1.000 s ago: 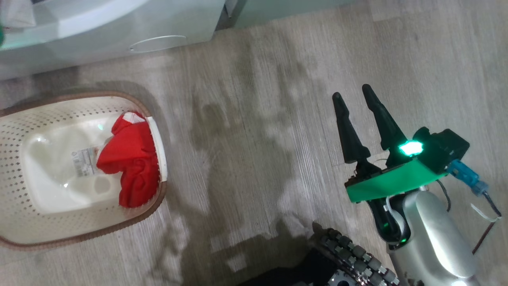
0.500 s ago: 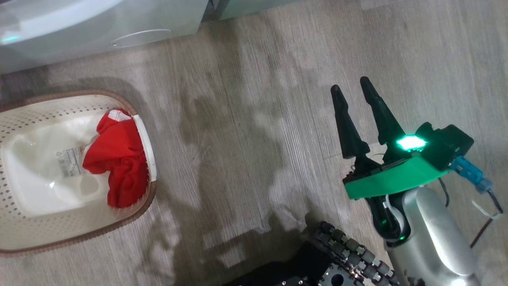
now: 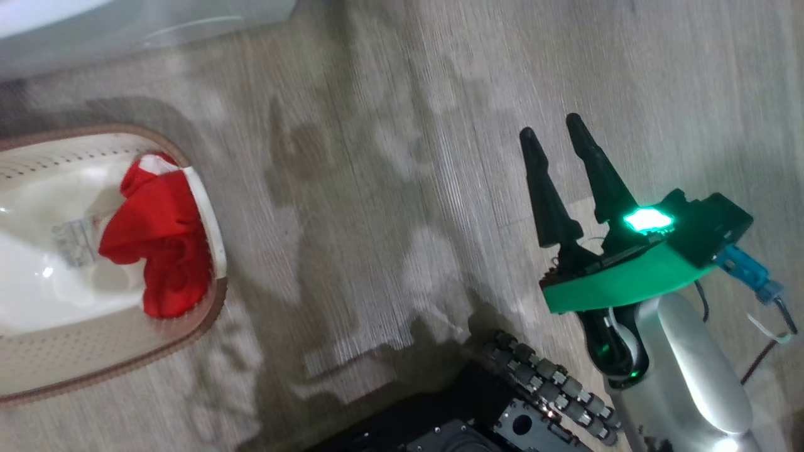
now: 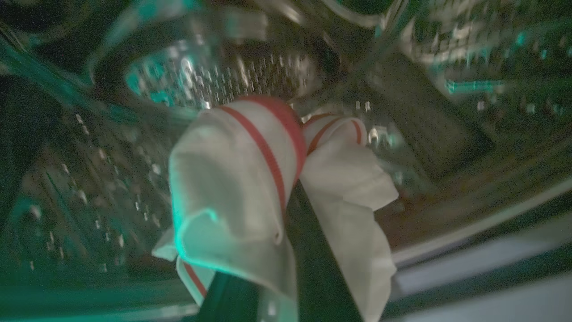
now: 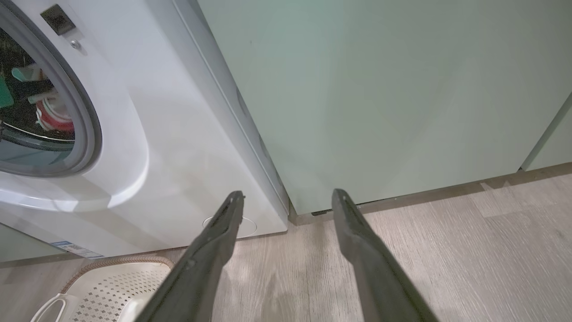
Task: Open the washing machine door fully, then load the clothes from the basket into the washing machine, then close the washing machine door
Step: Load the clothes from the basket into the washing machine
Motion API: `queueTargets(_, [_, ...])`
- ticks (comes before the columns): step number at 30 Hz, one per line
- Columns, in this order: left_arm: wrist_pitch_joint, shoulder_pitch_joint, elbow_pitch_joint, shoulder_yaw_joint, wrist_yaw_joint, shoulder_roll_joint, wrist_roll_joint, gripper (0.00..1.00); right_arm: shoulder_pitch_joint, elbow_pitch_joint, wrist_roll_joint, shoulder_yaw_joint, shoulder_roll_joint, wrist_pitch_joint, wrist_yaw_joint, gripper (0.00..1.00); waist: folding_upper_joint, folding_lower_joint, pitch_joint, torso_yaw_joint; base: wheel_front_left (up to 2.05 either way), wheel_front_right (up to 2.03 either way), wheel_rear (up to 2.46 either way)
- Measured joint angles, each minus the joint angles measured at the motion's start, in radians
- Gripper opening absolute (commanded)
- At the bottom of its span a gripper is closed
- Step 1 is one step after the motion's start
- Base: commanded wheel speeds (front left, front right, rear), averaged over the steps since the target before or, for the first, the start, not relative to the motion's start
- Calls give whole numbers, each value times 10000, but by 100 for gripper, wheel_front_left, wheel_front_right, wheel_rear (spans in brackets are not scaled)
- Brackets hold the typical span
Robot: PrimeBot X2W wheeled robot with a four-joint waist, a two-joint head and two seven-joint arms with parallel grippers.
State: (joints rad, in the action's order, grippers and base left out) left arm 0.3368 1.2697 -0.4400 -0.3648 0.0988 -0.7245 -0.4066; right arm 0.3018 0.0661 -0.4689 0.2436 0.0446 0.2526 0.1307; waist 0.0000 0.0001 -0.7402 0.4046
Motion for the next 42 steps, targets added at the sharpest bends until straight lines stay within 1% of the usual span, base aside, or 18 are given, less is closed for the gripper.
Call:
queueTargets(4, [-1615, 541, -500, 88, -2, -8, 366, 0, 225, -96, -117, 169, -2, 0, 0, 100, 0, 0, -360, 144, 0, 0, 0])
queueTargets(7, [-2146, 727, -1022, 119, -86, -8, 384, 0, 367, -155, -163, 190, -2, 0, 0, 100, 0, 1, -591, 268, 0, 0, 0])
queueTargets(11, [-2339, 796, -1988, 140, -270, 12, 316, 0, 376, -173, -215, 211, -2, 2, 0, 100, 0, 1, -834, 390, 0, 0, 0])
queueTargets(16, [-2368, 940, -2541, 140, -520, 153, 77, 0, 377, -171, -240, 207, -2, 2, 0, 100, 0, 0, -906, 366, 0, 0, 0])
queueTargets(17, [-2387, 1043, -2591, 138, -585, 178, 59, 12, 378, -165, -240, 207, -2, 2, 0, 100, 0, 0, -906, 347, 0, 0, 0])
queueTargets(18, [-2464, 1136, -2598, 161, -616, 209, 6, 49, 383, -161, -240, 209, -2, 2, 0, 100, 0, 0, -903, 331, 0, 0, 0])
queueTargets(19, [-2600, 1234, -2598, 171, -617, 245, -52, 100, 399, -159, -240, 211, -4, 2, 0, 100, 0, 0, -898, 313, 0, 0, 0])
queueTargets(22, [-2947, 1471, -2594, 257, -692, 357, -146, 100, 436, -150, -240, 205, -2, 2, 0, 100, 0, -1, -864, 252, 0, 0, 0])
queueTargets(27, [-3049, 1441, -2667, 299, -675, 476, -240, 100, 441, -105, -232, 150, -2, 2, 0, 100, 0, -1, -755, 128, 0, 0, 0])
queueTargets(30, [-3344, 1200, -2642, 422, -502, 579, -389, 100, 439, -88, -109, 59, -4, 2, 0, 100, 0, 0, -622, 11, 0, 0, 0])
queueTargets(34, [-4025, 198, -1992, 627, -98, 920, -688, 100, 386, -96, 134, -219, -2, 2, 0, 100, 0, 0, -366, -212, 0, 0, 0])
queueTargets(37, [-4617, -1024, -1097, 792, 359, 1208, -895, 100, 312, -102, 347, -422, -2, 2, 0, 100, 0, -1, -105, -423, 0, 0, 0])
queueTargets(40, [-5147, -2448, 155, 1011, 907, 1538, -1177, 100, 118, -109, 633, -583, -2, 2, 0, 100, 0, -1, 193, -689, 0, 0, 0])
queueTargets(41, [-5392, -3372, 1158, 1141, 1225, 1733, -1323, 100, -58, -109, 834, -709, 0, 10, 0, 100, 1, -1, 376, -906, 0, 0, 0])
queueTargets(42, [-5505, -3823, 1684, 1204, 1446, 1816, -1333, 100, -120, -107, 922, -759, 0, 27, 0, 100, 1, -1, 468, -1021, 0, 0, 0])
